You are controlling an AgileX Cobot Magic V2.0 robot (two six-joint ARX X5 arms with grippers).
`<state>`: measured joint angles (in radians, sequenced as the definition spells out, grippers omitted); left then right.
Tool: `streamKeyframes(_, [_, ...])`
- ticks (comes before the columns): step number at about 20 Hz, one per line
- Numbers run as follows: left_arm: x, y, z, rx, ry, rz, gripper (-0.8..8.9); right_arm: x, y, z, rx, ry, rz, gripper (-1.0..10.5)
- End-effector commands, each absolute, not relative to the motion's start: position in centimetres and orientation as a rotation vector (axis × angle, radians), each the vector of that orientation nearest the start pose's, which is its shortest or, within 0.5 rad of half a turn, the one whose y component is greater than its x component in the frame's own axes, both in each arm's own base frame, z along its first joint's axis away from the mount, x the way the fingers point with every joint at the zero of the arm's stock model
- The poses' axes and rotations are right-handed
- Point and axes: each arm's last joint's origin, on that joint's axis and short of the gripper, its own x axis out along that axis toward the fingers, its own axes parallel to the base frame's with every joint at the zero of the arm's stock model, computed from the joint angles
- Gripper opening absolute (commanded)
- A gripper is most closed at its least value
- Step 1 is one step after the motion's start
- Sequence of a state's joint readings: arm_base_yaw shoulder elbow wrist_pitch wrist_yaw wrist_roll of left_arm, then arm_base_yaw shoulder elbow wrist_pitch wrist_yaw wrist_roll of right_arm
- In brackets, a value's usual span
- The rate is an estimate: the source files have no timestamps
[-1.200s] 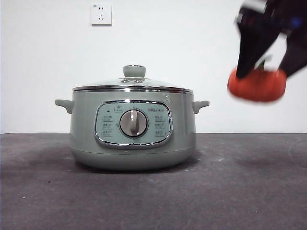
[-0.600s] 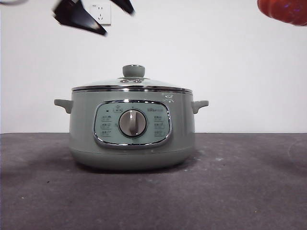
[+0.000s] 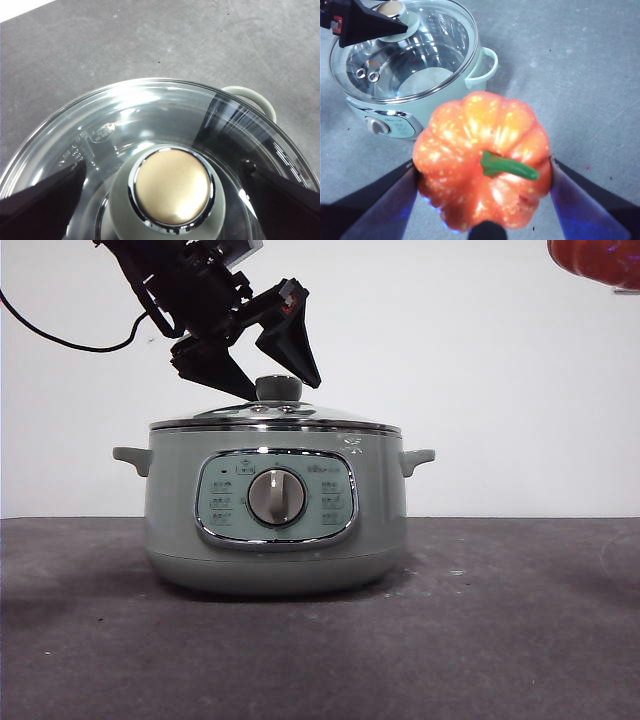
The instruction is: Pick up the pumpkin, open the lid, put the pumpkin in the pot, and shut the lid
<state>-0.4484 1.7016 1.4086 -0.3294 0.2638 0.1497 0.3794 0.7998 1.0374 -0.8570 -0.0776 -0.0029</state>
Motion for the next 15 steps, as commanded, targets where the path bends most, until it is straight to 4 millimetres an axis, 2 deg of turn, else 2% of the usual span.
streamKeyframes(1, [34.28, -17.51, 29.47, 0.212, 0.581, -0.74, 7.49, 12.79, 5.36, 35.35, -0.085, 0.61, 0.44, -0.1])
streamKeyframes(2, [34.24, -17.47, 29.37, 0.214, 0.593, -0.736, 7.47, 12.81, 5.37, 35.37, -0.084, 0.607, 0.44, -0.1])
streamKeyframes(3, [34.19, -17.45, 29.3, 0.215, 0.602, -0.735, 6.97, 12.81, 5.37, 35.38, -0.084, 0.606, 0.44, -0.1])
streamKeyframes(5, [34.13, -17.45, 29.23, 0.215, 0.611, -0.736, 5.02, 12.83, 5.38, 35.39, -0.083, 0.604, 0.44, -0.1])
streamKeyframes(6, [34.12, -17.46, 29.22, 0.215, 0.612, -0.737, 4.42, 12.83, 5.38, 35.39, -0.083, 0.604, 0.44, -0.1])
streamKeyframes(9, [34.12, -17.46, 29.22, 0.215, 0.613, -0.738, 3.19, 12.83, 5.37, 35.38, -0.084, 0.605, 0.441, -0.1])
streamKeyframes(13, [34.09, -17.47, 29.2, 0.211, 0.616, -0.746, 1.02, 12.82, 5.37, 35.38, -0.084, 0.606, 0.44, -0.1])
streamKeyframes(15, [34.09, -17.47, 29.21, 0.209, 0.617, -0.745, 0.47, 12.81, 5.37, 35.36, -0.084, 0.608, 0.44, -0.1])
